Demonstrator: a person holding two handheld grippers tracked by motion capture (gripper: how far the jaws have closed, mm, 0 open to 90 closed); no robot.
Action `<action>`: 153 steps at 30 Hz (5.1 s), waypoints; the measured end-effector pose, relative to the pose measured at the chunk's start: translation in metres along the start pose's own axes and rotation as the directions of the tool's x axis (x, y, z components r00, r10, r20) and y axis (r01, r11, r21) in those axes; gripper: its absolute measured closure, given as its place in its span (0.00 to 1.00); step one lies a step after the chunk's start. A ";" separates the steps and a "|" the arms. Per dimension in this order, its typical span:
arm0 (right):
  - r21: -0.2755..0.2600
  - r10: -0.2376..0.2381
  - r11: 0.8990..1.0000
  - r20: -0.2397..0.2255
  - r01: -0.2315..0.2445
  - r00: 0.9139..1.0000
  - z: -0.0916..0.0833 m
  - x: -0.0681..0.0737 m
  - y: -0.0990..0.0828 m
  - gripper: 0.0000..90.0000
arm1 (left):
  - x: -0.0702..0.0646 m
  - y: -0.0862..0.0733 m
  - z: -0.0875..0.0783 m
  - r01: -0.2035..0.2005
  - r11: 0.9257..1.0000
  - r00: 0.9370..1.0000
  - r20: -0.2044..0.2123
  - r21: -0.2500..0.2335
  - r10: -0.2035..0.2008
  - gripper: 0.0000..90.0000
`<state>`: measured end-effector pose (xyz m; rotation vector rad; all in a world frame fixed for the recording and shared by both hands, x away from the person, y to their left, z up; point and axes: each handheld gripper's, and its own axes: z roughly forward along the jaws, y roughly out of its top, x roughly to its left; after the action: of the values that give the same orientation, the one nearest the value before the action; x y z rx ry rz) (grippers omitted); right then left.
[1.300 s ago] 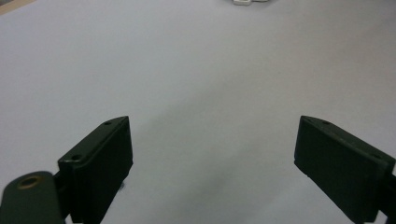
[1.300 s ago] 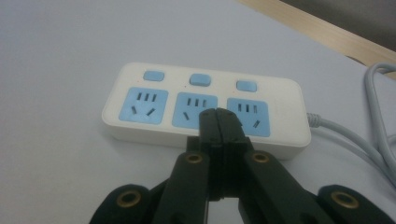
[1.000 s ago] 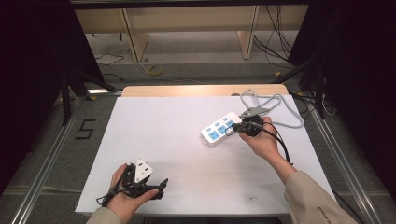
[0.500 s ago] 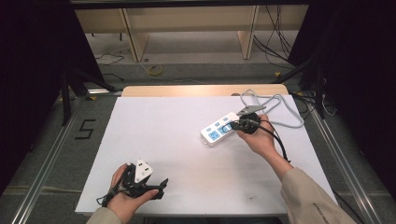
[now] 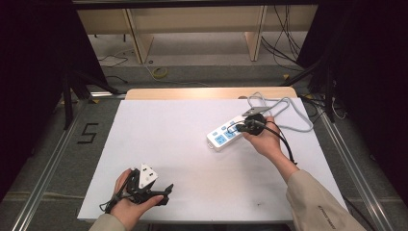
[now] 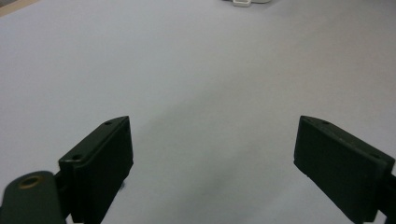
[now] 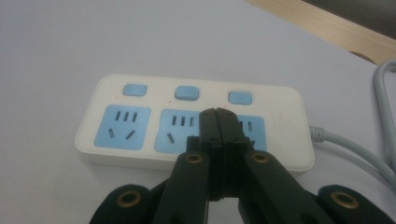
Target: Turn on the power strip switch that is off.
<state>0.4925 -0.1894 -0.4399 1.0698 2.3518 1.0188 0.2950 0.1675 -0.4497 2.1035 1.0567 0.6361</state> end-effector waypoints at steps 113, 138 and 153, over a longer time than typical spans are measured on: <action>0.138 -0.018 0.990 -0.018 0.020 1.000 0.059 0.015 0.038 1.00 | -0.001 0.000 0.000 0.000 1.000 1.000 0.013 -0.004 0.001 0.13; 0.182 -0.012 0.983 -0.006 0.013 1.000 0.061 0.016 0.042 1.00 | -0.001 0.000 0.000 -0.008 1.000 1.000 0.013 -0.004 0.008 0.13; 0.171 -0.013 0.985 -0.010 0.015 1.000 0.061 0.015 0.041 1.00 | -0.001 0.000 0.000 -0.008 1.000 1.000 0.012 -0.003 0.008 0.13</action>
<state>0.5385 -0.1308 -0.4514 1.1093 2.4870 0.8298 0.2946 0.1668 -0.4500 2.1075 1.0402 0.6283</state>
